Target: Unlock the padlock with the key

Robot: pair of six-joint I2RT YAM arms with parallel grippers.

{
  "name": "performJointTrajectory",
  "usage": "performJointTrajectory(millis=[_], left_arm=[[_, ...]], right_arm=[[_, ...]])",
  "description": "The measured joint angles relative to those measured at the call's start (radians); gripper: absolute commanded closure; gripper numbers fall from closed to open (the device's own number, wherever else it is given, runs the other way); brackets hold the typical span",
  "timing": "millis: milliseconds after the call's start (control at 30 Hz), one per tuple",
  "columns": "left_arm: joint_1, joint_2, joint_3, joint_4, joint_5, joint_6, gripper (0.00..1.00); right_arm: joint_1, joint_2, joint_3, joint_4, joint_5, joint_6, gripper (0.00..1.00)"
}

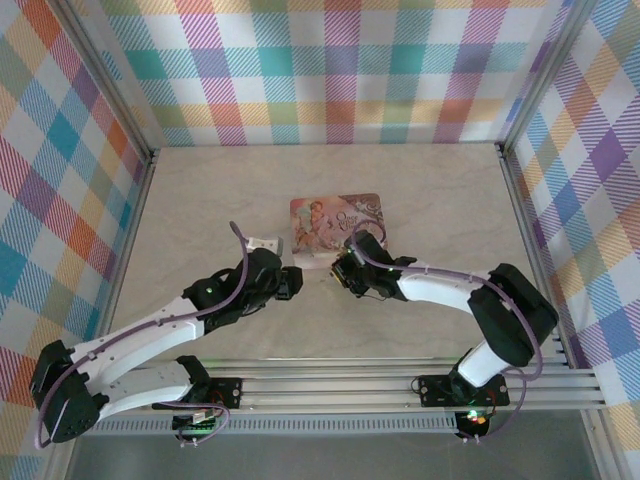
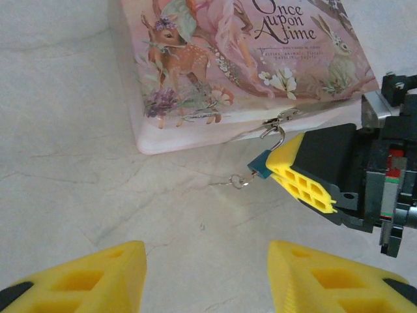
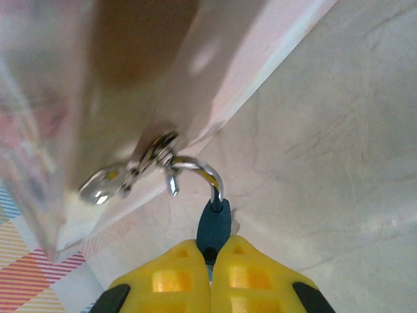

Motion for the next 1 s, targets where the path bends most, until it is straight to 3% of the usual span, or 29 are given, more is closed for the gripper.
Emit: performJointTrajectory(millis=[367,633,1000], left_arm=[[0.002,-0.101,0.006,-0.095,0.046,-0.01,0.47],[0.026,-0.092,0.032,-0.121,0.098,0.037,0.46],[0.065,-0.069,0.076,-0.119,0.15,0.074,0.46]], right_arm=[[0.016,-0.052,-0.084,0.023,0.167,0.09,1.0],[0.016,0.006,-0.084,0.103,0.167,0.118,1.0],[-0.011,-0.071,-0.074,-0.009,0.187,0.107,1.0]])
